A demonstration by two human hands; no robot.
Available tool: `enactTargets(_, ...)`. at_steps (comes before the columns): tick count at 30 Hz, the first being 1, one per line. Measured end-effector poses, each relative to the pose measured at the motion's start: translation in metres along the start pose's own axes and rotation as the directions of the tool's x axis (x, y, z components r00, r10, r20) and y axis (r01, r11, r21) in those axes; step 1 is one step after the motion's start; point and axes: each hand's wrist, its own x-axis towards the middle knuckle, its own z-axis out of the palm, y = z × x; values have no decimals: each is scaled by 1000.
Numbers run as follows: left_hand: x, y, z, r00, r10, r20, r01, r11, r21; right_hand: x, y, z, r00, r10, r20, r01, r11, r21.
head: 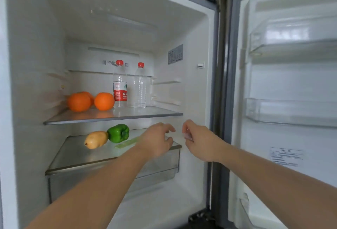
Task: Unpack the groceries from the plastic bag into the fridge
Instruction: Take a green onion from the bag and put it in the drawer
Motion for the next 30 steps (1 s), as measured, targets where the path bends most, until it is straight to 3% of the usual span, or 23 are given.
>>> enactTargets(5,-10,70,-9,987,140,-76,-148,981,-124,-58,-8,-65,995,75,-71,-81,993,-84)
enactTargets(10,-30,125,5,966,252,-61,-259,939,-226,-125,24,-91,973,230,4,-228,965,-131)
enactTargets(15,-61,170,72,956,267,123,-222,930,-293,-186,91,-69,894,437,100,-428,899,-96)
enactTargets(21,-76,201,141,920,196,340,-126,968,-217,-221,145,-41,866,470,169,-472,881,-31)
enactTargets(25,-80,205,157,919,126,374,-61,982,-180,-216,163,-26,859,466,211,-484,874,39)
enactTargets(30,-84,209,162,947,67,315,1,978,-211,-199,170,-8,871,407,277,-430,902,28)
